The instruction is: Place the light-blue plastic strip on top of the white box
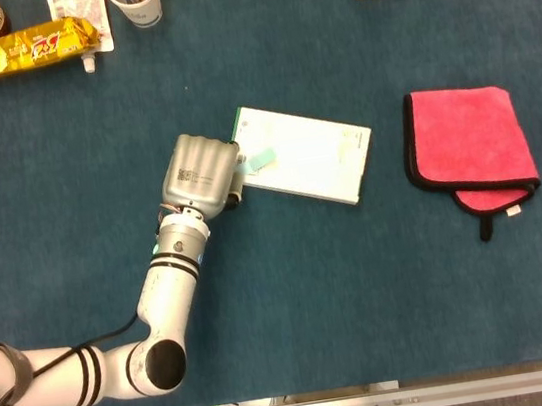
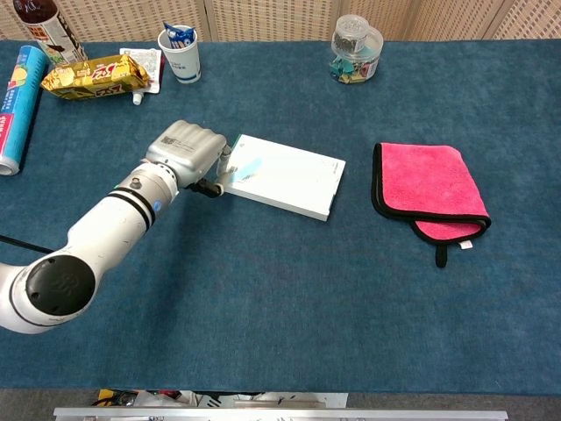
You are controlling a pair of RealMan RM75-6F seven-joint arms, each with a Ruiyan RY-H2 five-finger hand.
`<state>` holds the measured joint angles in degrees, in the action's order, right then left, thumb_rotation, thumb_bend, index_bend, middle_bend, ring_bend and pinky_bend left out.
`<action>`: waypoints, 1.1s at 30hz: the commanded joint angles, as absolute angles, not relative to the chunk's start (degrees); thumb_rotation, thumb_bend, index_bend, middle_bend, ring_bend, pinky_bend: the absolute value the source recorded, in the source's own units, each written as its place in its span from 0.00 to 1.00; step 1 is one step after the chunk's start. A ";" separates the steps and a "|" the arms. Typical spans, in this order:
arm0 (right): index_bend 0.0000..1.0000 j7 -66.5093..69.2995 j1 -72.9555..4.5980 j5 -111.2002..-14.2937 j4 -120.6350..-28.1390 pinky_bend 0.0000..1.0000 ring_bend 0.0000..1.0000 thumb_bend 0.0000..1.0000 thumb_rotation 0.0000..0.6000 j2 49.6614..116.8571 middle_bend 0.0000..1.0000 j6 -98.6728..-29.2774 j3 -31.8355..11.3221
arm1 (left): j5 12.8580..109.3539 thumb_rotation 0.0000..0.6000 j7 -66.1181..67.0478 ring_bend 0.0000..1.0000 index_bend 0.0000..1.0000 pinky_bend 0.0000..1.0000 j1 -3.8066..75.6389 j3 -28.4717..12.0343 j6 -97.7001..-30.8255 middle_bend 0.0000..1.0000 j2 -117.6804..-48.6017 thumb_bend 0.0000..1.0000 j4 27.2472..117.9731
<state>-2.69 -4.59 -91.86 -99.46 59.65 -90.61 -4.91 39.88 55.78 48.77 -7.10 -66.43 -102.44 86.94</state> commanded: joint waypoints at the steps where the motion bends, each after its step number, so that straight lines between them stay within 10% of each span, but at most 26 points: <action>1: 0.39 -2.74 -4.55 -91.93 -99.56 0.54 0.44 0.16 1.00 59.60 0.42 -90.65 -4.89 | 39.73 0.61 55.81 0.99 0.46 0.98 48.76 -7.19 -66.54 1.00 -102.42 0.51 86.61; 18: 0.39 -2.22 -5.08 -91.26 -99.14 0.54 0.44 0.16 1.00 59.25 0.42 -89.59 -5.21 | 45.77 0.61 46.62 0.92 0.46 0.93 44.92 -7.45 -67.63 0.95 -93.30 0.51 91.71; 33: 0.38 -2.94 -6.34 -87.19 -97.66 0.51 0.43 0.16 1.00 58.99 0.42 -85.40 -5.61 | 63.75 0.65 16.30 0.51 0.28 0.62 32.03 -3.40 -71.26 0.54 -79.89 0.44 90.79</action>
